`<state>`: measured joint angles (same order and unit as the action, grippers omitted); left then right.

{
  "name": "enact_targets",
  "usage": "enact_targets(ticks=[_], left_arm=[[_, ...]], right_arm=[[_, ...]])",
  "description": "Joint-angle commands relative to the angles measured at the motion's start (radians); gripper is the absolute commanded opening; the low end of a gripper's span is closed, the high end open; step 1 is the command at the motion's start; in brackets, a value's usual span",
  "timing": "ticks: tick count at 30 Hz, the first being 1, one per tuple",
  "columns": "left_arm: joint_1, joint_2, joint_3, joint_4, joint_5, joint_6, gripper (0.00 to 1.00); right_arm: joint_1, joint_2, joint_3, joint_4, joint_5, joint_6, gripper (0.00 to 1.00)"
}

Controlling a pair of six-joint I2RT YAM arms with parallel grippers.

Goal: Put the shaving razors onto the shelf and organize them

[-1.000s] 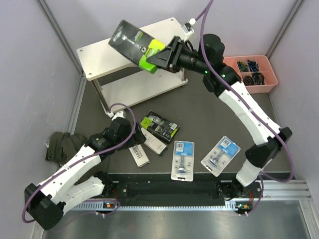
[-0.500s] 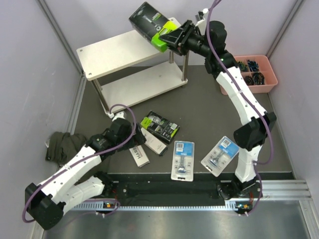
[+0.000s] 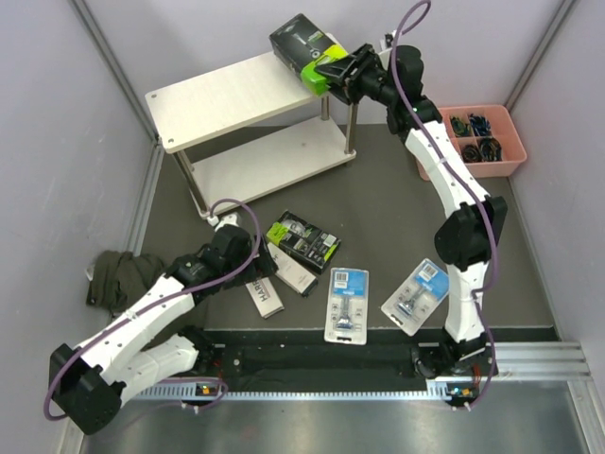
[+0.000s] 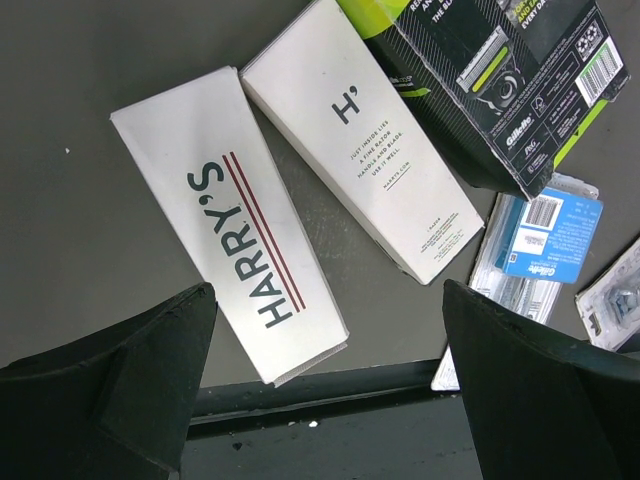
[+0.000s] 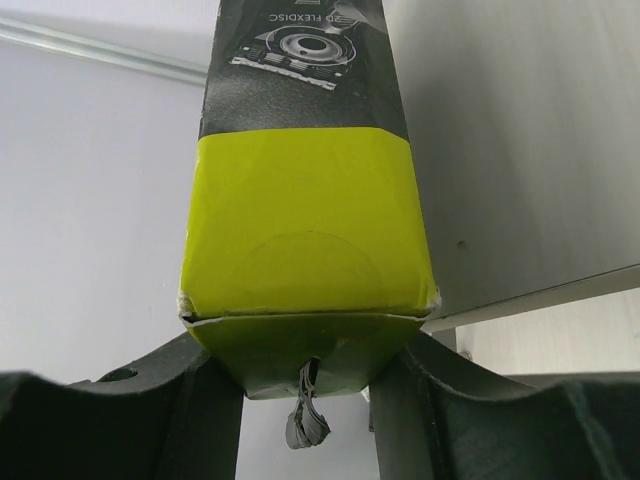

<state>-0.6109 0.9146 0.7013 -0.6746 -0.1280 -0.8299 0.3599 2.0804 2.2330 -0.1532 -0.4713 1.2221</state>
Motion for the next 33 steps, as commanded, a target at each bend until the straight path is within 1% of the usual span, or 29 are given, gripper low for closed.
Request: enact_targets(ticks=[1,4,6,8,13,15,16,18,19,22,26,33], left_arm=[[0.003,-0.006,-0.01,0.032,0.001,0.011,0.99],[0.003,-0.016,-0.02,0.035,0.001,0.006,0.99],[0.003,-0.022,-0.026,0.038,0.005,0.003,0.99],[0.003,-0.026,-0.028,0.038,0.007,0.002,0.99],[0.003,-0.029,-0.033,0.032,0.014,-0.002,0.99],[0.003,-0.034,-0.037,0.032,0.016,-0.003,0.99],[0.002,-0.034,-0.039,0.03,0.018,-0.005,0.99],[0.003,-0.037,-0.046,0.032,0.021,-0.006,0.99],[0.003,-0.039,-0.048,0.032,0.025,-0.008,0.99],[0.002,-0.043,-0.056,0.032,0.034,-0.009,0.99],[0.003,-0.051,-0.062,0.038,0.042,-0.011,0.99],[0.002,-0.052,-0.068,0.046,0.062,-0.014,0.99]], right_arm=[[0.013,0.001,0.103,0.175,0.052,0.047,0.0],[0.019,0.009,0.105,0.155,0.085,0.045,0.0],[0.024,0.02,0.138,0.086,0.103,0.039,0.01],[0.03,0.04,0.166,0.022,0.106,0.025,0.04],[0.03,0.058,0.16,0.004,0.06,0.051,0.13],[0.03,0.055,0.157,-0.023,0.043,0.051,0.31],[0.03,0.055,0.165,-0.063,0.043,0.036,0.43],[0.028,0.038,0.171,-0.121,0.054,0.002,0.52],[0.028,0.032,0.172,-0.141,0.066,-0.009,0.58],[0.025,0.015,0.172,-0.177,0.071,-0.032,0.65],[0.019,0.023,0.203,-0.226,0.042,-0.042,0.69],[0.004,0.024,0.209,-0.324,-0.018,-0.07,0.75]])
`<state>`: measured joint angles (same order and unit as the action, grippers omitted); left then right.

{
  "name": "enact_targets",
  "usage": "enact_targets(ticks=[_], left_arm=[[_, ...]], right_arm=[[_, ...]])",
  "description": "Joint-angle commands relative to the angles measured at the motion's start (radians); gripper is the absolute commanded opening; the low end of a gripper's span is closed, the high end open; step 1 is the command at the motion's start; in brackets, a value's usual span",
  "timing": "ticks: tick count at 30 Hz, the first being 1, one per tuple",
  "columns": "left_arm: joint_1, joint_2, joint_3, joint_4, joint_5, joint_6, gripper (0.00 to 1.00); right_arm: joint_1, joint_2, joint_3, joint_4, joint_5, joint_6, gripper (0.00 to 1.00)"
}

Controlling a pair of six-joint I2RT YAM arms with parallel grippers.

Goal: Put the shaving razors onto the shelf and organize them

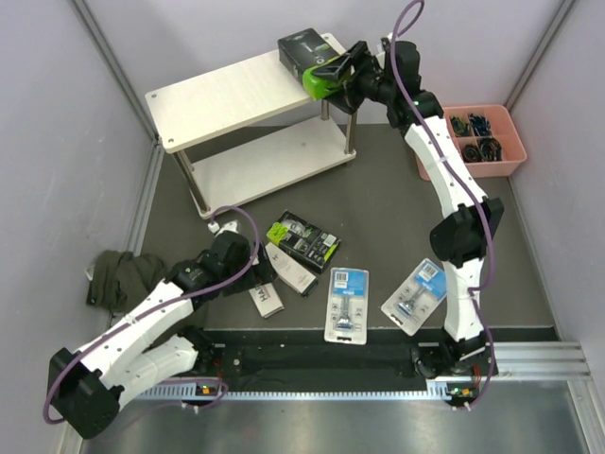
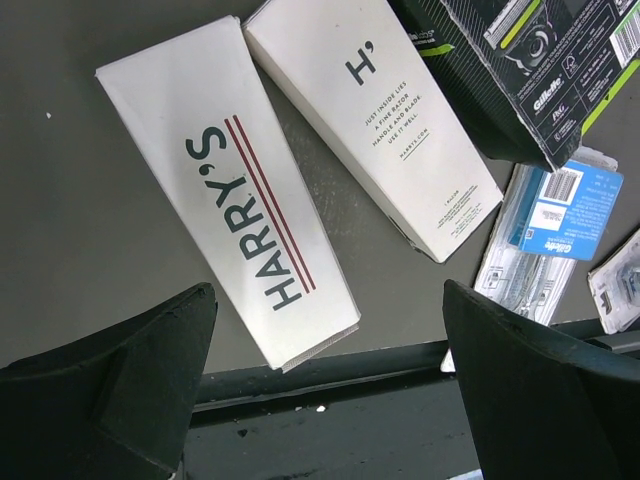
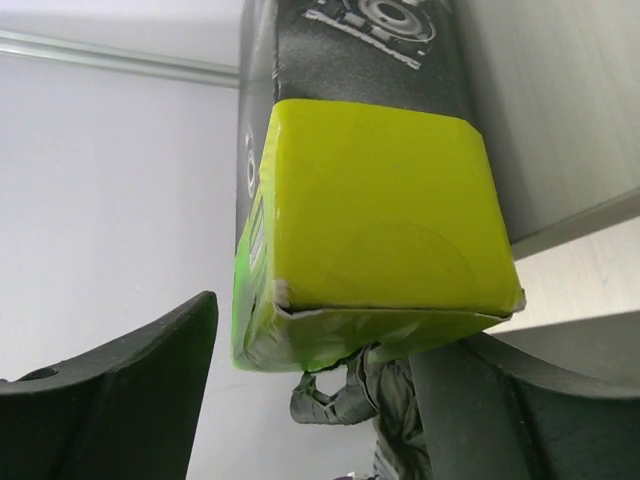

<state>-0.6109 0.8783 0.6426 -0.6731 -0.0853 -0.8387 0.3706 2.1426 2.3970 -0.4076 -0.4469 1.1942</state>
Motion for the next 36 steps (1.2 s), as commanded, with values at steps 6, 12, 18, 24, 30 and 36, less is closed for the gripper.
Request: enact_targets(ticks=[6,12,18,24,30,36], left_arm=[[0.002,-0.015,-0.018,0.059,0.041,-0.011,0.99],[0.002,0.004,-0.029,0.066,0.07,-0.017,0.99],[0.003,0.024,-0.034,0.087,0.081,-0.019,0.99],[0.002,0.036,-0.034,0.093,0.081,-0.017,0.99],[0.002,0.037,-0.038,0.096,0.081,-0.019,0.99],[0.002,0.042,-0.034,0.096,0.081,-0.016,0.99]], right_arm=[[-0.018,-0.049,0.041,-0.099,-0.082,-0.064,0.81],[-0.025,-0.101,-0.015,-0.044,-0.093,-0.058,0.83],[-0.033,-0.153,-0.084,-0.023,-0.076,-0.067,0.55],[-0.044,-0.113,-0.085,0.024,-0.096,-0.042,0.38],[-0.048,-0.066,-0.047,0.05,-0.102,-0.021,0.34],[-0.065,-0.03,-0.032,0.101,-0.113,0.008,0.34]])
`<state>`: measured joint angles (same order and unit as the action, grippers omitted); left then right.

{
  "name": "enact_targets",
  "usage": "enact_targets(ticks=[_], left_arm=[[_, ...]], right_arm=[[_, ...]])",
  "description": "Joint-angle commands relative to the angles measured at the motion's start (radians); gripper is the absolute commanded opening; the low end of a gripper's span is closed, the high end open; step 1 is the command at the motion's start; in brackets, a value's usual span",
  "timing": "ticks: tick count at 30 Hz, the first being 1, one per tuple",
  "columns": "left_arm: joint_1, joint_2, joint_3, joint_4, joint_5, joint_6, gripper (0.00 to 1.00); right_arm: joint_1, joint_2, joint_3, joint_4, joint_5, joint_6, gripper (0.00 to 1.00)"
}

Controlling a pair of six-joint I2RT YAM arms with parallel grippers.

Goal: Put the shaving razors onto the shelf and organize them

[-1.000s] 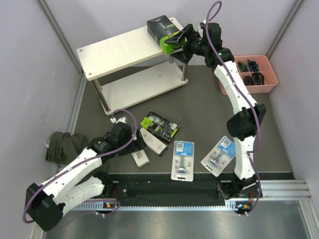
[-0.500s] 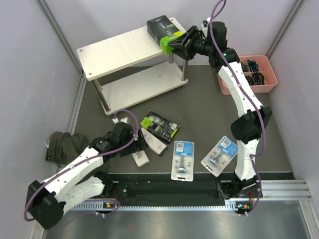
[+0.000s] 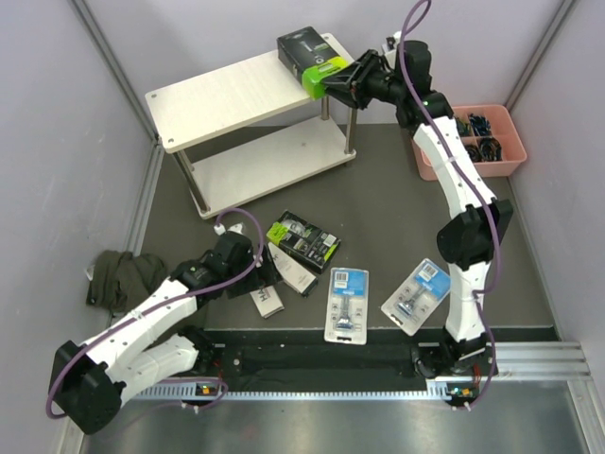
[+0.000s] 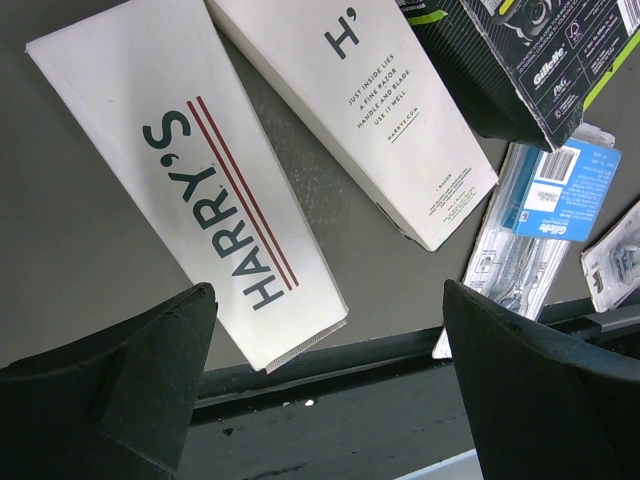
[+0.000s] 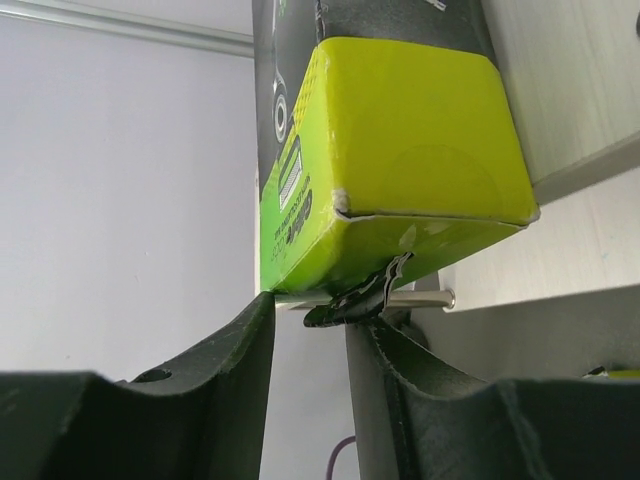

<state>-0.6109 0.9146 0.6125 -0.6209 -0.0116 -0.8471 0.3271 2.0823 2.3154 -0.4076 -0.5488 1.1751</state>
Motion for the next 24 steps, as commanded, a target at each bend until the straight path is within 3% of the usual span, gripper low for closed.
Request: enact_targets(ticks=[1,7,10,17,24], left_arm=[[0.003,0.01,0.0,0.044,0.007,-0.006,0.99],[0.003,0.017,0.013,0.036,0.006,-0.001,0.99],[0.002,0.017,0.018,0.038,0.004,0.002,0.99],[0.002,0.024,0.062,0.033,-0.008,0.016,0.99],[0.003,0.023,0.108,0.041,-0.031,0.04,0.99]], right_arm=[[-0.023,0.041,0.056,0.111,-0.016,0.034,0.34],[-0.033,0.062,0.058,0.197,-0.059,0.052,0.36],[-0.033,0.039,0.042,0.199,-0.074,0.034,0.42],[-0.033,-0.108,-0.1,0.188,-0.057,-0.052,0.76],[-0.034,-0.257,-0.249,0.086,-0.085,-0.172,0.87]])
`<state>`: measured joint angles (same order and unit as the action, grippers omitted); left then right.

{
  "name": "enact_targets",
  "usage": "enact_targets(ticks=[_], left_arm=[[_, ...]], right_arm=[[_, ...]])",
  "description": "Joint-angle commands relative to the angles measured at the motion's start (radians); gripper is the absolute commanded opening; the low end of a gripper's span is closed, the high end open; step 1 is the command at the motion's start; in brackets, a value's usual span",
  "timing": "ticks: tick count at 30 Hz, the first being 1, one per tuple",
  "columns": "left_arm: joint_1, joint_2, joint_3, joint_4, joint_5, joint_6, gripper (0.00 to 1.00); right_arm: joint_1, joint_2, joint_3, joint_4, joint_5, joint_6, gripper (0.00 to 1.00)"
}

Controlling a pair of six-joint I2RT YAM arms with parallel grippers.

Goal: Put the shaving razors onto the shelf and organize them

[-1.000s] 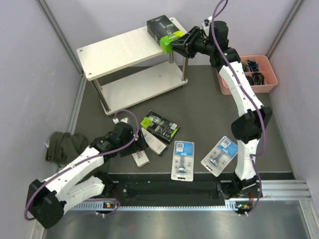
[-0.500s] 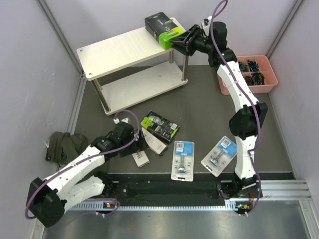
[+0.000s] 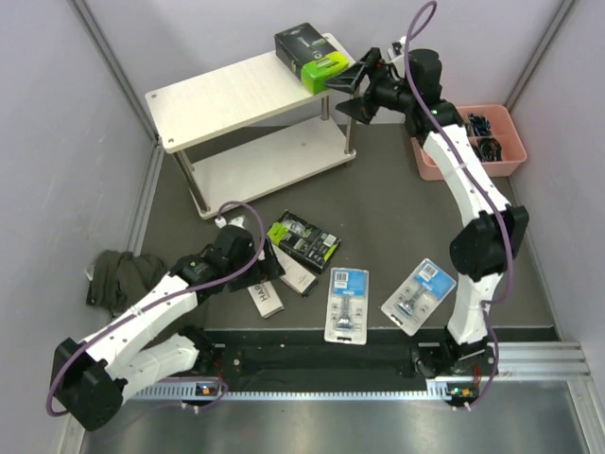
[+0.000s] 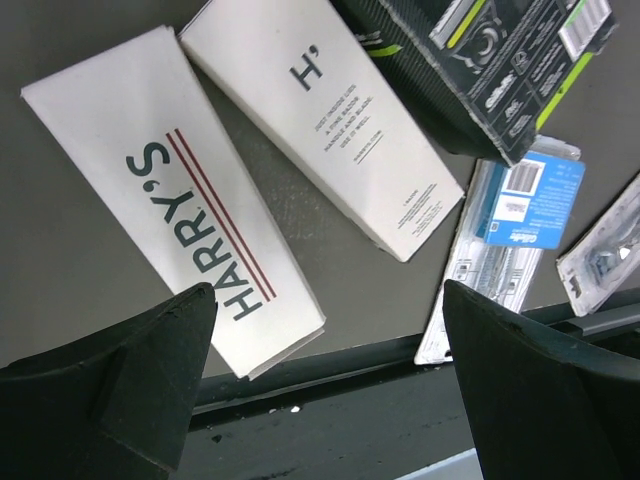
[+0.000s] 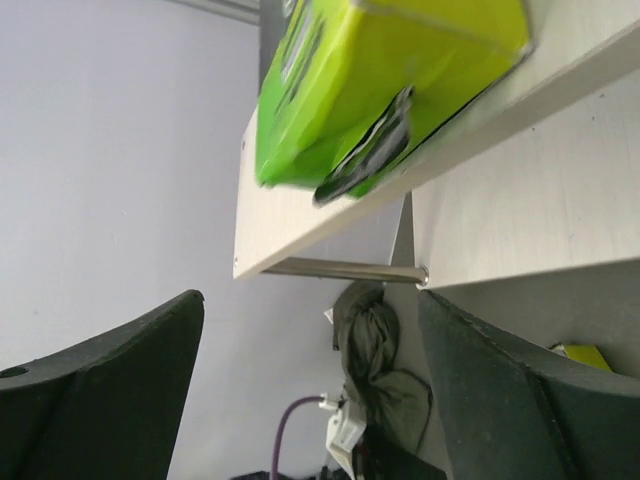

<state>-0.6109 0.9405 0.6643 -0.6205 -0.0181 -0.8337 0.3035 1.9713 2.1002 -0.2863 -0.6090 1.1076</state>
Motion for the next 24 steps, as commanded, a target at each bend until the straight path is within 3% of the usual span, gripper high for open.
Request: enact_targets(ticks=[1,8,15,20,24], left_arm=[[0.003,-0.003,0.061,0.048,-0.029,0.028,0.99],[0.003,0.033,0.112,0.08,-0.039,0.035,0.99],[0.003,0.083,0.123,0.177,-0.008,-0.028,0.99],[0.003,0.15,0.144,0.235,0.013,-0.079,0.99],[0.003,0.213,0.178,0.248,0.014,-0.099,0.99]], right_arm=[[-0.009,-0.167,-0.054,-0.05,-0.021,-0.136,0.88],[-0.007,-0.348,-0.317,-0.148,0.032,-0.293,0.91],[0.009,-0.525,-0.696,-0.077,0.057,-0.362,0.93],[0.032,-0.54,-0.864,-0.013,0.066,-0.388,0.93],[0.04,-0.497,-0.884,-0.005,0.061,-0.413,0.92]])
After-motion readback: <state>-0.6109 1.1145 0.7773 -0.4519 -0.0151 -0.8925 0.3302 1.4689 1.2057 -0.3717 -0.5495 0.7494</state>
